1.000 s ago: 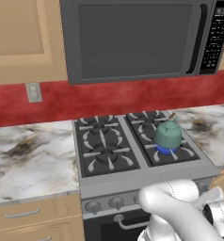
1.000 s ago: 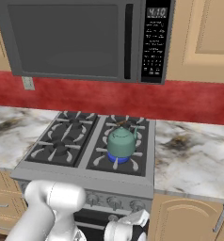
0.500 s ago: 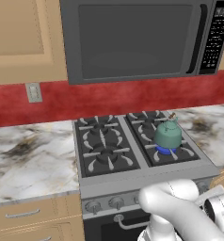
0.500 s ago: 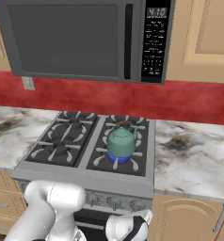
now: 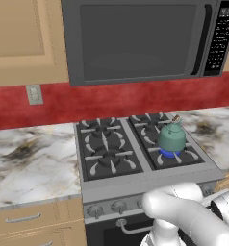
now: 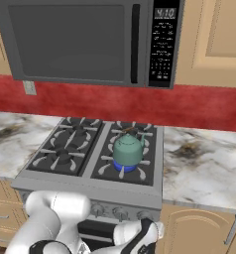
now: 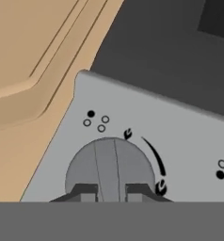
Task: The kettle is done boiling. Turn off the stove, then wait for 300 timesteps before moving the kettle to the dining table.
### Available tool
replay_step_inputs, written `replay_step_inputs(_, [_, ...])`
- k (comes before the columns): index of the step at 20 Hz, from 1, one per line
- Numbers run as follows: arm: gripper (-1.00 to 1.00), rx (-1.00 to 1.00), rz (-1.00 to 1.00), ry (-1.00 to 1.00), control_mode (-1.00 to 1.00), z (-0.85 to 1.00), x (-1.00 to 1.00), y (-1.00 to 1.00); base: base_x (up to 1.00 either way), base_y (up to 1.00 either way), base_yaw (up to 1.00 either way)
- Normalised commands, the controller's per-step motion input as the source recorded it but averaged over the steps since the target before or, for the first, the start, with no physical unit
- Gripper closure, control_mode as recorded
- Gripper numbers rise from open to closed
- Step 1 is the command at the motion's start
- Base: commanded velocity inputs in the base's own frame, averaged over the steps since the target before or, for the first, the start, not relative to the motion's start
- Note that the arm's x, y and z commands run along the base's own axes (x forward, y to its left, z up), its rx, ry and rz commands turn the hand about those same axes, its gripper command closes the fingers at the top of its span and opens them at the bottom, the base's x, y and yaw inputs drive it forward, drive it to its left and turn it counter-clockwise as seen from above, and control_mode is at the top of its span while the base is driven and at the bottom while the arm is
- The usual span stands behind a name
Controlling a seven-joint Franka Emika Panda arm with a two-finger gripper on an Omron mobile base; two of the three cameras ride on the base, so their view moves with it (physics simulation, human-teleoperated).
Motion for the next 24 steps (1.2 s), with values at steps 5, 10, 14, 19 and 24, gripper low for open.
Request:
replay_step_inputs(5, [1.0, 0.3, 0.0, 0.03, -1.0, 0.0, 0.0, -0.08, 0.0, 0.0, 0.0])
replay_step_inputs(10, [1.0, 0.27, 0.0, 0.04, -1.0, 0.0, 0.0, -0.03, 0.0, 0.0, 0.0])
replay_step_inputs(14, [1.0, 0.24, 0.0, 0.05, -1.0, 0.0, 0.0, 0.0, 0.0, 0.0, 0.0])
replay_step_inputs(19, [1.0, 0.17, 0.0, 0.05, -1.0, -0.05, 0.0, 0.0, 0.0, 0.0, 0.0])
replay_step_inputs(24, [-1.0, 0.06, 0.0, 0.01, -1.0, -0.07, -0.05, 0.01, 0.0, 0.0, 0.0])
